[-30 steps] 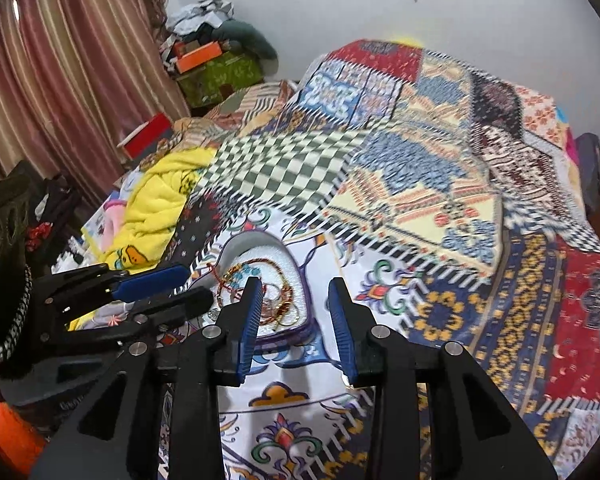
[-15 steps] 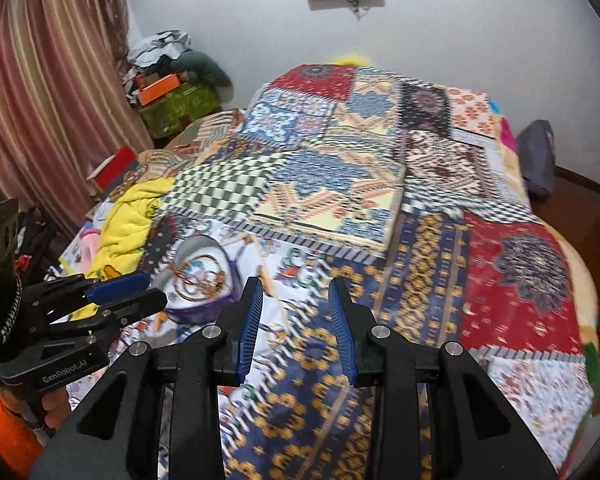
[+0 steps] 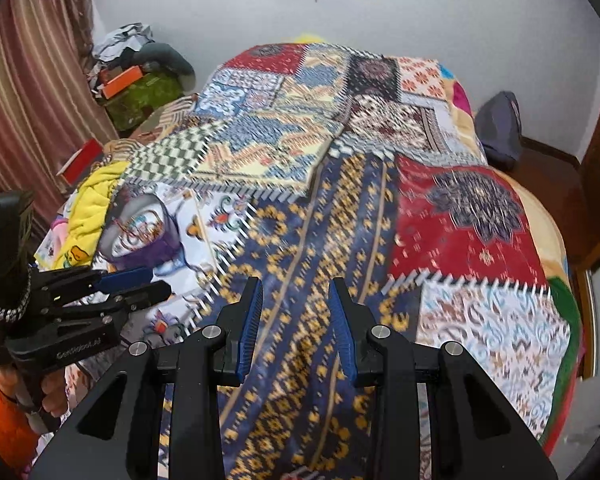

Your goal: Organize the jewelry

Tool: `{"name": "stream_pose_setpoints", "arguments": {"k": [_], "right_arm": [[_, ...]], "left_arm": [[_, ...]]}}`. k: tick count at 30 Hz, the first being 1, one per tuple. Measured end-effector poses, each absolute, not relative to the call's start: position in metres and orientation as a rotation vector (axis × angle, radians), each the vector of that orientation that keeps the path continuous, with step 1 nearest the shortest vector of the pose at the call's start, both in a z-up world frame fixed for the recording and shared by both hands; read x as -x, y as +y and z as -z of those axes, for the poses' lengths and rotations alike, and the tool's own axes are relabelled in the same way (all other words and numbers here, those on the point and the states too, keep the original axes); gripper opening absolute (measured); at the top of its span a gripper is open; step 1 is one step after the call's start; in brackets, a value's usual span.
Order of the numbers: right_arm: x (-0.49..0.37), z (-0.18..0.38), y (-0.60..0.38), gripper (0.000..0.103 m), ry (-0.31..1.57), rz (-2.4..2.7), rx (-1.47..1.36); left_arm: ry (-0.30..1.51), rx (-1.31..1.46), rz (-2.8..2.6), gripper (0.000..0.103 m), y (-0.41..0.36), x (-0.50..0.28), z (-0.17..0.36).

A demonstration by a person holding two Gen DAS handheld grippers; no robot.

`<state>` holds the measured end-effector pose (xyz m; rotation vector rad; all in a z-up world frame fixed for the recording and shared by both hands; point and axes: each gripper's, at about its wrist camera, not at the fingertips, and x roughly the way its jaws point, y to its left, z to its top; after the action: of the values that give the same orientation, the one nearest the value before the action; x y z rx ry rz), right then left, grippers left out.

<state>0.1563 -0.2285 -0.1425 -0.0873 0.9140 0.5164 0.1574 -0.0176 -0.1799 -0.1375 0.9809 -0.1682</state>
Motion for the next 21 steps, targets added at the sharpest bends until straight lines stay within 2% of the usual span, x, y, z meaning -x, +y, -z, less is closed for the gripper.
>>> {"name": "stream_pose_setpoints", "arguments": {"k": [4,12,15,21], "right_arm": [[-0.157,0.153,-0.238,0.031,0.945,-0.502,0.077],[-0.157,0.161,-0.249,0.031,0.964,-0.498,0.046],[-0.158,0.164,-0.249,0.031,0.970,-0.502,0.046],[-0.161,0.165,-0.244,0.031,0.974,-0.516,0.053]], "left_arm": [[1.012,0.119,0.174,0.025,-0.026,-0.165,0.194],[1.017,0.079,0.157,0.020,-0.038,-0.181,0.209],[1.009,0.072,0.152,0.013,-0.040,-0.187,0.212],[0.989,0.056,0.139,0.010,-0.041,-0.189,0.211]]}}
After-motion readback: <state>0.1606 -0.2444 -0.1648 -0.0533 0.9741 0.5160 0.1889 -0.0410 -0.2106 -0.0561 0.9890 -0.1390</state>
